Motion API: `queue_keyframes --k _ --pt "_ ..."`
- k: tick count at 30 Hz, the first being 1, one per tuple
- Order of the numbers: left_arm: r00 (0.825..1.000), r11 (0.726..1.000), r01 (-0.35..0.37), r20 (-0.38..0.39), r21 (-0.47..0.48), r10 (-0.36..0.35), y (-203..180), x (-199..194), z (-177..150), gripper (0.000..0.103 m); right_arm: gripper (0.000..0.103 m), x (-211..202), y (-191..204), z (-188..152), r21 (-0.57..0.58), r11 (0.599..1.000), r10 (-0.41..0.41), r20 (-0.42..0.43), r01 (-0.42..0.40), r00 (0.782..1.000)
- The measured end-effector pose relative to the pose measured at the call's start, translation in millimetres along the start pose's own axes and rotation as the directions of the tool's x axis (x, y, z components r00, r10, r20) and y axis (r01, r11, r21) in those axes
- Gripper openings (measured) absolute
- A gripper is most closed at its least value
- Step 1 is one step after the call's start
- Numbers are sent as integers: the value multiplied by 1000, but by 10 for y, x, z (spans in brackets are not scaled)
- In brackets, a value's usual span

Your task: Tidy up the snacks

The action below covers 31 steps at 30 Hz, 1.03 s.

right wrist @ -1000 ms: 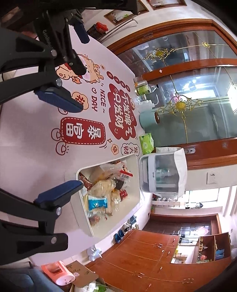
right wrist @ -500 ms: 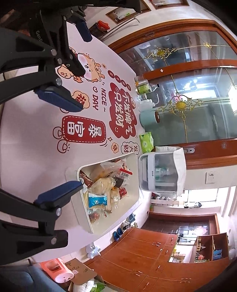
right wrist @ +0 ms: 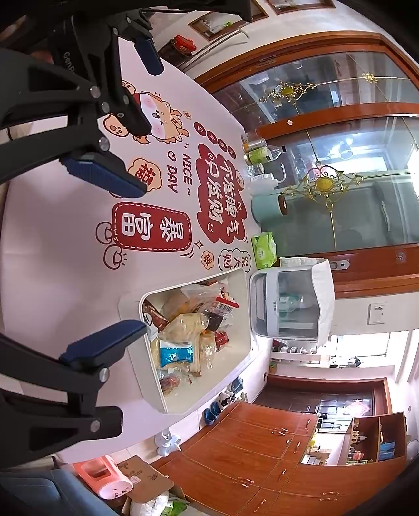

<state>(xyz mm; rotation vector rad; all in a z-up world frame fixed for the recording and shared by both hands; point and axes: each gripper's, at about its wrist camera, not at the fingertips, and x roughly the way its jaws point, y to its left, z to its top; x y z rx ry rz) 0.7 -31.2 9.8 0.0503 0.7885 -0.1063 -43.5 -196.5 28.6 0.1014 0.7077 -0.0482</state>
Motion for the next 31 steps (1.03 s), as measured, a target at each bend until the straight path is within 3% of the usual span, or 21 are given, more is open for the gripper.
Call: queue_keyframes --k 31 --pt "1000 999 19 -11 25 -19 -10 68 -51 103 79 167 -92 -103 50 999 11 -45 -8 999"
